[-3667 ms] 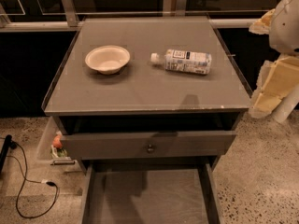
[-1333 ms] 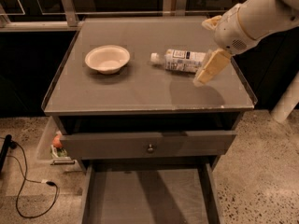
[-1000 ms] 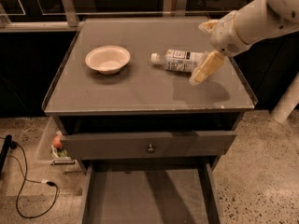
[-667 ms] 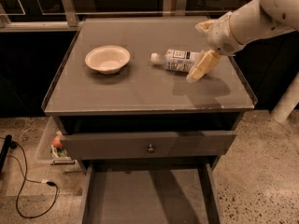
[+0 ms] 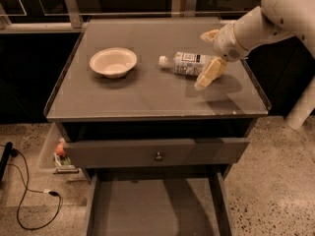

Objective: Place blue plastic bottle into middle drawer

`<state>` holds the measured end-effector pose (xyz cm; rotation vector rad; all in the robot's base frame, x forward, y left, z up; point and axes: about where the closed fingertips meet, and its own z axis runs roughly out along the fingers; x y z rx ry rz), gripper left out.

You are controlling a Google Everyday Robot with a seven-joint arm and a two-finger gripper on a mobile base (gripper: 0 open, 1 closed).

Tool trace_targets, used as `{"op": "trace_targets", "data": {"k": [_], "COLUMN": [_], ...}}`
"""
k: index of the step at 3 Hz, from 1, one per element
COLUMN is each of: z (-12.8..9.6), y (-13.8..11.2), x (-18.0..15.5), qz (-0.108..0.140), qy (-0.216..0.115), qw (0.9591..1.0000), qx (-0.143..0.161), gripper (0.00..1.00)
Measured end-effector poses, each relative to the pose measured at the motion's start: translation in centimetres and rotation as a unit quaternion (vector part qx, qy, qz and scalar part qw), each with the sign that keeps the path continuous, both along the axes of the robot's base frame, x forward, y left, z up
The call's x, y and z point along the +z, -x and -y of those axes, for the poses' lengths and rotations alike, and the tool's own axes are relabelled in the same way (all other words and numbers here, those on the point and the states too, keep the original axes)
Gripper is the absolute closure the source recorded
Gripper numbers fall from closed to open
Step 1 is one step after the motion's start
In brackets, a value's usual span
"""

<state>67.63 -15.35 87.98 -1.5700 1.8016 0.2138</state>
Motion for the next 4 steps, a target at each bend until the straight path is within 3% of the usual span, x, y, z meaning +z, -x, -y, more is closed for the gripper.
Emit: {"op": "trace_targets", "data": {"k": [2,4], "z": [-0.01,-0.01], "y": [-1.02,-1.03], "x": [-2.31,-2.32], "qz": [-0.038,-0.038], "qy": [0.007,0.007], "qw": [0.9992,0.9992], "qx": [0.007,0.008], "gripper": [0.00,0.42]}}
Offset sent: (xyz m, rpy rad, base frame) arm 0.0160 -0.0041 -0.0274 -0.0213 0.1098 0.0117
